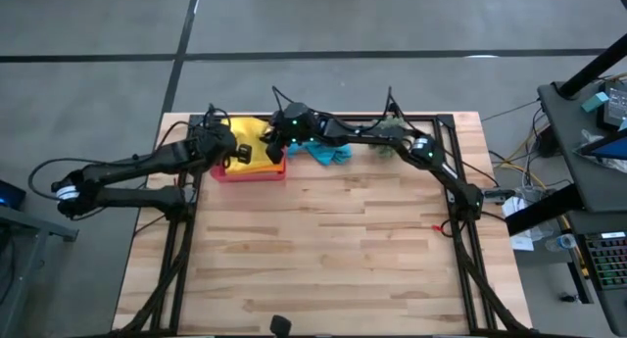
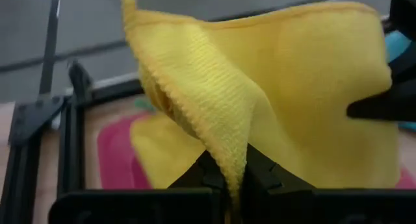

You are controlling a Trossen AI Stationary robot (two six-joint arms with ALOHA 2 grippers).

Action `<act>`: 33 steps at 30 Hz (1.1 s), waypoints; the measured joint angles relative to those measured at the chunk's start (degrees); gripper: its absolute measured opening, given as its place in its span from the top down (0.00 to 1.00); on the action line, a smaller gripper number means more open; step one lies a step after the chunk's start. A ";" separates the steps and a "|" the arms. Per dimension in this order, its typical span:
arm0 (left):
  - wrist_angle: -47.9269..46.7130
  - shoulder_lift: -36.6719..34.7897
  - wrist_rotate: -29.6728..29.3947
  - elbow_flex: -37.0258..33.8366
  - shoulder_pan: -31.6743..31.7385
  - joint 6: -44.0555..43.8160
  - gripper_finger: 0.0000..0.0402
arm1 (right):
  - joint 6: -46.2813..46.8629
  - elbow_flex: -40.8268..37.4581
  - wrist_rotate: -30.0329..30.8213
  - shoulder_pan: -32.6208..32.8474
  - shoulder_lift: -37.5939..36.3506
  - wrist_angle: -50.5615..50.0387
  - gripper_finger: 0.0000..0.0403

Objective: Fold microfiber towels
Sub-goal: Put the yellow towel into the red bin

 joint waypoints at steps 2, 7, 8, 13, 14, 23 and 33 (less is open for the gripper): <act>-1.74 0.00 0.04 -0.11 -0.04 -2.04 1.00 | 0.32 3.05 -1.46 -0.03 2.12 -2.61 0.98; -3.65 0.13 0.04 -0.41 -0.03 -3.41 1.00 | 0.13 8.29 -2.22 -0.03 4.96 -9.27 0.98; -3.59 0.13 0.04 -0.59 -0.02 -3.44 1.00 | -0.01 8.84 -2.21 -0.03 5.02 -9.78 0.98; -4.89 1.34 1.36 -0.86 -0.02 -6.14 1.00 | -0.44 9.19 -2.20 -0.19 4.71 -12.08 0.98; -5.75 1.99 1.40 -0.90 -0.04 -6.66 1.00 | -0.44 9.19 -2.20 -0.29 4.71 -12.57 0.98; -6.95 9.47 1.27 -0.58 0.32 -10.91 0.93 | -1.91 9.09 1.21 -0.51 4.58 -16.55 0.98; -7.49 10.29 0.26 -0.24 0.61 -10.91 0.71 | -2.30 9.04 1.32 -0.56 4.54 -19.44 0.85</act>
